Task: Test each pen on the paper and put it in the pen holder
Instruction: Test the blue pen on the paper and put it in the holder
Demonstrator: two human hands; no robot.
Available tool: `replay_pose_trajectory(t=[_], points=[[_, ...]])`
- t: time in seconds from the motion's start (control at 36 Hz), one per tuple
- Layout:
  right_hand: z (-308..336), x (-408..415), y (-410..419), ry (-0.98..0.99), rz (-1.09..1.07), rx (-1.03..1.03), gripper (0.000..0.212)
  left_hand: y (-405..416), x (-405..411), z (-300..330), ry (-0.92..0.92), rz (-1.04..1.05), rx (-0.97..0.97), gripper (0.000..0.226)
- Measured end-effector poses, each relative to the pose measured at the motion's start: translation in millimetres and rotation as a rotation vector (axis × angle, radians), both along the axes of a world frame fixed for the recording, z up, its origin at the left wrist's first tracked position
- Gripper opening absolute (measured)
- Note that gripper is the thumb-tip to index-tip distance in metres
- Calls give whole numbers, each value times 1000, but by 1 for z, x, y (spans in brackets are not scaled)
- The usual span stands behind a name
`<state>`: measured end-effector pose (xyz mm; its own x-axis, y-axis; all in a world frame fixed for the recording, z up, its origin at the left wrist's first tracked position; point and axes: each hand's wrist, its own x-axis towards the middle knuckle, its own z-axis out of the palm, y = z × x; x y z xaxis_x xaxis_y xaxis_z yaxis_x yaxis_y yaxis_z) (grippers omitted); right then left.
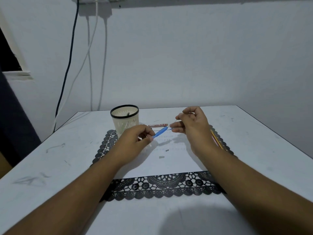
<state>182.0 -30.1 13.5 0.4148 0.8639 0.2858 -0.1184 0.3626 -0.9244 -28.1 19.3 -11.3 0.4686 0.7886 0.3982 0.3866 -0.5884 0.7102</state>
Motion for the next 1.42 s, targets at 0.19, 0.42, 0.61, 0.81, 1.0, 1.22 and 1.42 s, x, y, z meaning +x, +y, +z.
replay_pose_trajectory(t=[0.19,0.42,0.61,0.81,1.0,1.22,1.42], points=[[1,-6,-4,-21,4,33,12,-3,1,2,-31,1,-19,9],[4,-5,-6,-14,-31,74,13,-4,1,3,-32,5,-20,10],[3,-9,-8,-34,-22,66,12,-5,1,4,-23,8,-11,10],[0,-10,-9,-48,4,56,9,-4,2,3,-24,8,-13,11],[-5,-10,-12,-163,18,37,8,-3,1,1,-35,11,-14,11],[-8,-7,-11,-325,24,-25,3,-1,2,1,-86,-5,-53,11],[-5,4,-9,-477,77,-78,8,2,2,0,-115,-10,-96,11]])
